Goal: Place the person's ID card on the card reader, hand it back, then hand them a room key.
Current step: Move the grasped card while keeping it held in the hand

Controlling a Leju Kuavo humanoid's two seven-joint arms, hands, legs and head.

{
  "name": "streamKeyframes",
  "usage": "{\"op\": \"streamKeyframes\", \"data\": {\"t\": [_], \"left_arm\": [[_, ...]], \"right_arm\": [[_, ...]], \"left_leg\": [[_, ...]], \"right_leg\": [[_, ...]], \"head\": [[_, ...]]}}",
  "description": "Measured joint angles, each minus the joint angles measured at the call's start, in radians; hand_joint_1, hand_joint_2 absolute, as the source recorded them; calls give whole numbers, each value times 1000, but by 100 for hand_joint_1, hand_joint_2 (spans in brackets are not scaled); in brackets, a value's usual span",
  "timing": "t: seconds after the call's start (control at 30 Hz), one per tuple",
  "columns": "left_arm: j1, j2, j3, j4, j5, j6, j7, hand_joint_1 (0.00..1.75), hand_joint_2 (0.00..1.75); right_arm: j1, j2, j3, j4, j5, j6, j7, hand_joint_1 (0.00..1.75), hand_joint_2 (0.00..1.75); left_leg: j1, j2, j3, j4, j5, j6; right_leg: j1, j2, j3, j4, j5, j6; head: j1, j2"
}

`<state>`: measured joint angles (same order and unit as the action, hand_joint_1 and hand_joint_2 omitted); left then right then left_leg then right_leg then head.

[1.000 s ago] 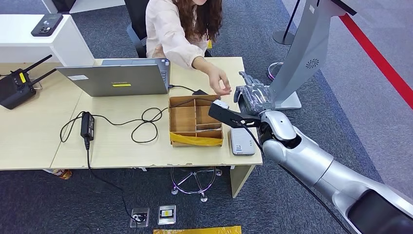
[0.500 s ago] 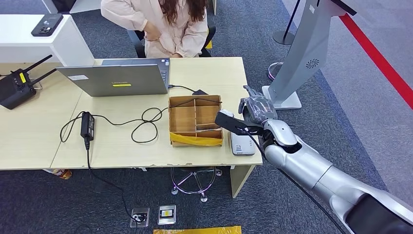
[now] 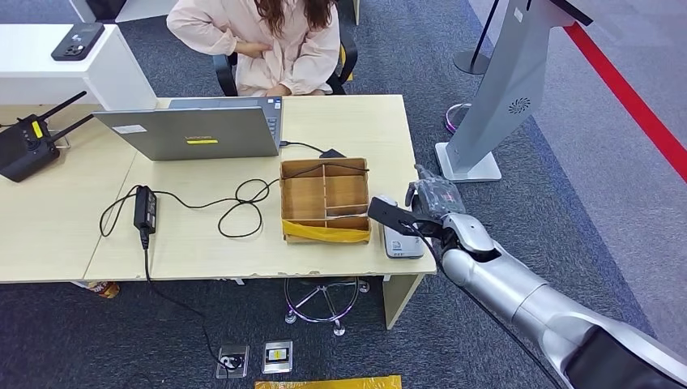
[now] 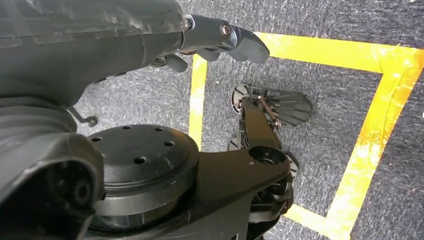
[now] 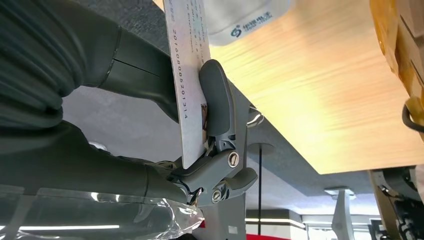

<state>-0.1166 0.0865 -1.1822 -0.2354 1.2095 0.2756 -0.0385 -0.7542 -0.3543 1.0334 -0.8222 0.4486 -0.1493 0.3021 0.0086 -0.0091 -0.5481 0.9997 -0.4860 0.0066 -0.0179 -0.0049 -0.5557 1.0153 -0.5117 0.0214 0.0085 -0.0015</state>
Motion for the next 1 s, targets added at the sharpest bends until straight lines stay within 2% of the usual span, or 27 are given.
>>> {"op": "streamKeyframes", "data": {"t": [0.37, 1.0], "left_arm": [[2, 0, 0, 2, -7, 15, 3, 0, 0], [1, 0, 0, 2, -29, 2, 8, 0, 0]], "right_arm": [[20, 23, 0, 46, -8, -5, -7, 175, 175], [67, 9, -35, 52, -27, -19, 52, 175, 175]], "left_leg": [[0, 0, 0, 0, 0, 0], [0, 1, 1, 0, 0, 0]], "right_leg": [[0, 0, 0, 0, 0, 0], [0, 2, 0, 0, 0, 0]], "head": [[0, 0], [0, 0]]}}
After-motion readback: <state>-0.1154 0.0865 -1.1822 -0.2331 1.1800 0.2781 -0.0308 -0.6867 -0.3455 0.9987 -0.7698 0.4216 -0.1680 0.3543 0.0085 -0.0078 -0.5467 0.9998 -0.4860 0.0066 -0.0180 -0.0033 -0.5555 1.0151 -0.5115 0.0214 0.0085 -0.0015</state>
